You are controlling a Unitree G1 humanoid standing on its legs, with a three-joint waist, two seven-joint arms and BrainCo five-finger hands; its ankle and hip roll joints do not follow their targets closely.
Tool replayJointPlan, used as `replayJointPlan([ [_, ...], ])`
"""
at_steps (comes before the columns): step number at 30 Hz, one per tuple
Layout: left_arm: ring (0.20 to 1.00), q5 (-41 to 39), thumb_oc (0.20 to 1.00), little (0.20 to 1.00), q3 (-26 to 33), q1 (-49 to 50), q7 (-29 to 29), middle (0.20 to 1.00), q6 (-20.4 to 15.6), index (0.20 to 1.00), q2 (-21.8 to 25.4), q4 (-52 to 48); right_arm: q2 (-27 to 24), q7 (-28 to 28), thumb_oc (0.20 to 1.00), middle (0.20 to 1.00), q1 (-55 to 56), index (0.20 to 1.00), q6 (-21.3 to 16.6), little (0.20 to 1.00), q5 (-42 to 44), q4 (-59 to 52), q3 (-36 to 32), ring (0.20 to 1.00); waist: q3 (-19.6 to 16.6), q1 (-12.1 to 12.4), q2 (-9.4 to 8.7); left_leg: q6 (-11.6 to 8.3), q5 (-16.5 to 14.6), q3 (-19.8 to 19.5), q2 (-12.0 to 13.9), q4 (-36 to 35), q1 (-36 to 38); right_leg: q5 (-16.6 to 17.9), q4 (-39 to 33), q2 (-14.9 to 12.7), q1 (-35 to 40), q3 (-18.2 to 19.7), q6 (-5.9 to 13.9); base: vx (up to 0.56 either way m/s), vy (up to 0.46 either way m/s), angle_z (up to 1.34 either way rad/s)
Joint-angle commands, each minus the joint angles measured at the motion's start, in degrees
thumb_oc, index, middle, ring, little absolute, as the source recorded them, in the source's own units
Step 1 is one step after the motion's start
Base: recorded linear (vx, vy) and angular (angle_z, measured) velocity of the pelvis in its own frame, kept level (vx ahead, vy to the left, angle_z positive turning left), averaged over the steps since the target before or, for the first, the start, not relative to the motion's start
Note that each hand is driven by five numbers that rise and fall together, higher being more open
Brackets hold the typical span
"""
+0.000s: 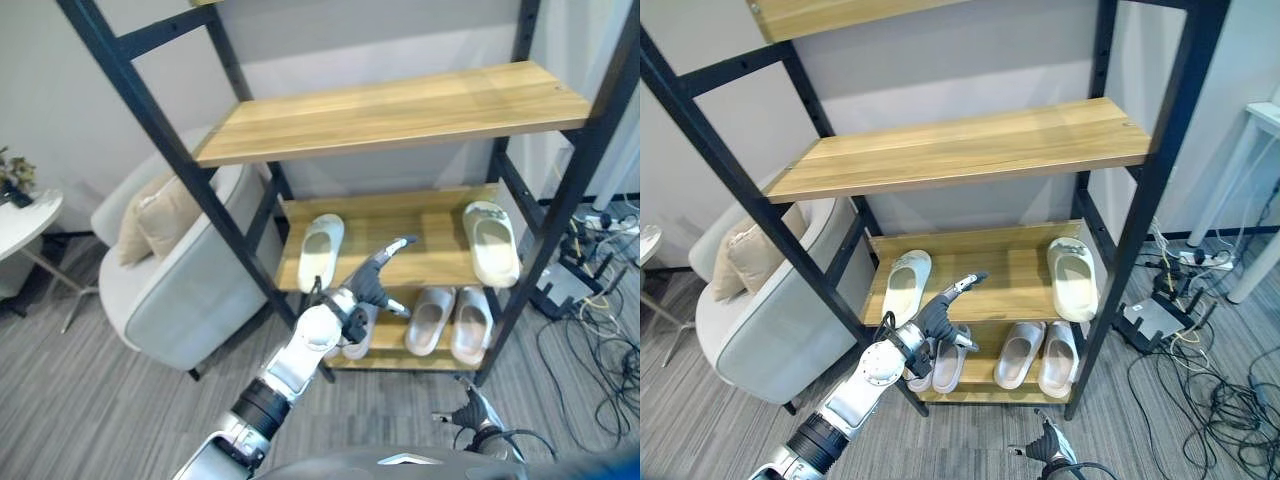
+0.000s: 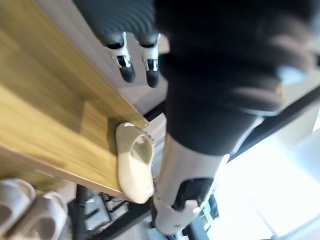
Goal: Arrange the slippers neatly on the shoe rack.
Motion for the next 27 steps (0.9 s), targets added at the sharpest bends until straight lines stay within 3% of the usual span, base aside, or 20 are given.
replayJointPlan([
  [1, 1.0, 3.7, 1.0, 1.0, 5.06, -4.7, 7.0, 1.0, -4.57, 1.0, 2.41, -0.05, 5.26, 1.0, 1.0, 1.0, 5.09, 1.0, -0.83, 1.0, -2.28, 2.4, 1.72, 1.0, 1.25, -0.87, -2.8, -0.96, -8.65, -2.33, -0.56, 0.47, 4.23, 15.61, -25.59, -2.63, 12.3, 1.92, 5.3, 0.0, 0.0, 0.0],
  [2, 1.0, 3.8, 1.0, 1.0, 5.06, -4.76, 7.13, 1.0, -4.67, 1.0, 2.35, 0.1, 5.25, 0.99, 1.0, 1.0, 5.08, 1.0, -0.83, 1.0, -2.29, 2.39, 1.74, 1.0, 1.27, -0.88, -2.81, -0.96, -8.66, -2.31, -0.57, 0.47, 4.24, 15.62, -25.6, -2.65, 12.31, 1.93, 5.31, 0.03, -0.002, -0.01],
  [5, 1.0, 8.7, 1.0, 1.0, 7.6, -8.83, 16.71, 1.0, -6.63, 1.0, 3.73, 6.58, 4.87, 0.49, 1.0, 1.0, 6.51, 1.0, -0.76, 1.0, -2.91, 1.62, 1.43, 1.0, 1.01, -2.26, -2.56, -0.72, -8.47, -1.82, -0.84, 0.03, 4.24, 16.15, -26.44, -2.95, 12.23, 2.54, 5.64, 0.05, -0.009, -0.02],
  [11, 1.0, 12.1, 1.0, 1.0, 10.48, -12.15, 24.2, 1.0, -7.22, 1.0, 5.94, 11.41, 4.47, -0.22, 1.0, 1.0, 8.91, 1.0, -0.91, 1.0, -3.24, 0.6, 1.15, 1.0, 0.99, -3.28, -2.28, -0.55, -8.39, -1.74, -1.15, 0.02, 3.55, 16.39, -27.06, -3.29, 11.77, 2.72, 5.84, 0.02, -0.005, -0.05],
  [15, 1.0, 14.69, 1.0, 1.0, 12.03, -16.08, 30.61, 1.0, -5.78, 1.0, 7.83, 19.2, 4.46, -0.2, 1.0, 1.0, 9.19, 1.0, -0.08, 1.0, -3.16, -0.61, -0.05, 1.0, 1.1, -4.02, -1.99, -0.32, -8.24, -1.75, -1.53, 0.02, 2.13, 16.83, -27.97, -3.79, 10.62, 2.87, 6.13, 0.0, 0.0, 0.0],
  [24, 1.0, 15.46, 1.0, 1.0, 13.09, -23.67, 35.44, 1.0, -2.24, 1.0, 10.67, 28.45, 4.1, 0.36, 1.0, 1.0, 9.75, 1.0, 2.22, 1.0, -2.66, -5.82, -2.0, 1.0, 2.34, -5.1, -1.36, 0.03, -7.22, -2.16, -2.28, 0.02, -2.05, 18.16, -29.9, -4.95, 7.55, 3.12, 6.88, -0.03, 0.003, -0.02],
  [27, 1.0, 15.82, 1.0, 1.0, 13.87, -28.99, 38.51, 1.0, -0.24, 1.0, 11.05, 32.71, 4.53, 0.06, 1.0, 1.0, 8.47, 1.0, 3.08, 1.0, -1.94, -7.25, -3.24, 1.0, 3.76, -5.47, -0.95, 0.05, -5.38, -2.86, -2.64, 0.02, -6.26, 18.3, -29.47, -5.69, 4.39, 2.55, 7.36, -0.13, 0.021, 0.07],
])
